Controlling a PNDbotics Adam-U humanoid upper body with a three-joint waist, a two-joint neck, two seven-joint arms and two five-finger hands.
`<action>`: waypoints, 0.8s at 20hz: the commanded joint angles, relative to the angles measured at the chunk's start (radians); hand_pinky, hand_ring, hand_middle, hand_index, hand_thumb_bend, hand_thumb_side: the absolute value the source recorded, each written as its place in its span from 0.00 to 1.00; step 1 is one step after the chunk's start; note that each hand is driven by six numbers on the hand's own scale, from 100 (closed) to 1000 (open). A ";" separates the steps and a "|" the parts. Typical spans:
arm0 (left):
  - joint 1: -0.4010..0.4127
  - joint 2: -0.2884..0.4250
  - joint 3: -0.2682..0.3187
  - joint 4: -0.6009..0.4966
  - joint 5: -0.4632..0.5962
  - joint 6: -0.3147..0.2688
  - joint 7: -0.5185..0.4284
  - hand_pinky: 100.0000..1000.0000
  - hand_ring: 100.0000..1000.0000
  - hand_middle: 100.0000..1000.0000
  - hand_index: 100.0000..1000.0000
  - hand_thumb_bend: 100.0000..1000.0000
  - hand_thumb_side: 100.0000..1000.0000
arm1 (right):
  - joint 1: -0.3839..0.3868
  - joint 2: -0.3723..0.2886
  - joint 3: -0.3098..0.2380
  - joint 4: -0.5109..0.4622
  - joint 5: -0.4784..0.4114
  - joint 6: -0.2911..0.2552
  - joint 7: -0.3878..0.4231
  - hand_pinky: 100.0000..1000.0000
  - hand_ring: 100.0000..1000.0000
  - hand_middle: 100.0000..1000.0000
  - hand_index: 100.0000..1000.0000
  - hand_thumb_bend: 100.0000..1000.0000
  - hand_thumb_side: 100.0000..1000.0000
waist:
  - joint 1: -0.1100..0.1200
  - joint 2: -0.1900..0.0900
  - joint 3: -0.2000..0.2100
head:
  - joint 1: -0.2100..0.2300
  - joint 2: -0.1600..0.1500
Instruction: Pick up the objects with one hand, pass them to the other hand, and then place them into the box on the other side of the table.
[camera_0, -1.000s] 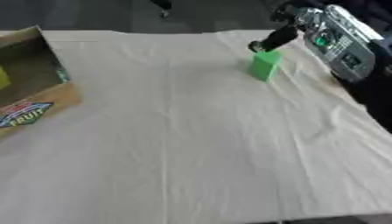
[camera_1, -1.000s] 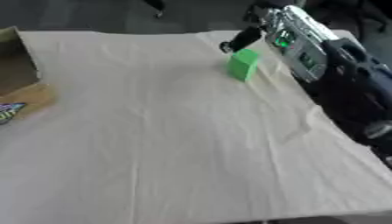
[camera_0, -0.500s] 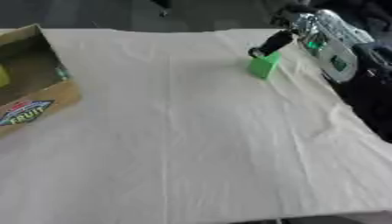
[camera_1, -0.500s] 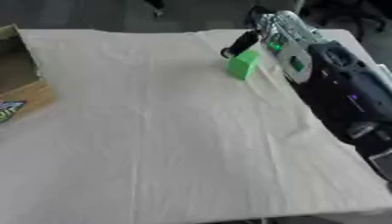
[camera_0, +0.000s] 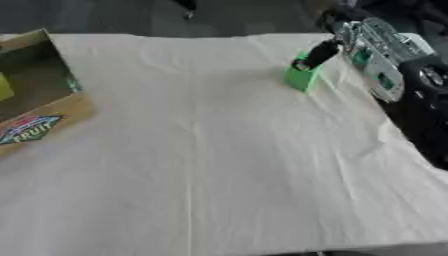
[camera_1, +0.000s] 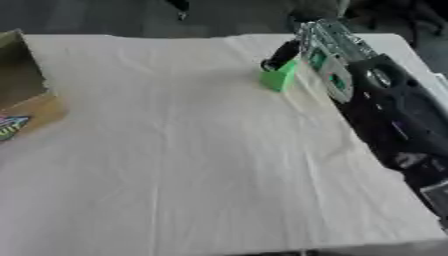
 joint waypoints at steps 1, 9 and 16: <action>-0.005 0.032 0.018 -0.003 0.007 0.002 0.005 0.53 0.71 0.65 0.80 0.01 0.62 | -0.011 -0.009 -0.020 -0.039 0.039 0.249 0.275 0.87 0.85 0.81 0.86 0.53 0.29 | 0.003 -0.021 -0.002 | 0.002 -0.004; -0.002 0.031 0.018 0.007 0.008 0.006 0.000 0.53 0.71 0.64 0.80 0.01 0.62 | 0.001 0.002 -0.023 -0.110 0.040 0.249 0.321 0.87 0.84 0.80 0.84 0.56 0.26 | 0.007 -0.016 -0.002 | 0.001 -0.005; 0.002 0.029 0.019 0.019 0.011 0.003 -0.007 0.54 0.71 0.64 0.80 0.00 0.63 | 0.013 0.008 -0.033 -0.104 0.008 0.249 0.316 0.87 0.82 0.79 0.82 0.53 0.25 | 0.009 -0.013 -0.001 | -0.001 -0.013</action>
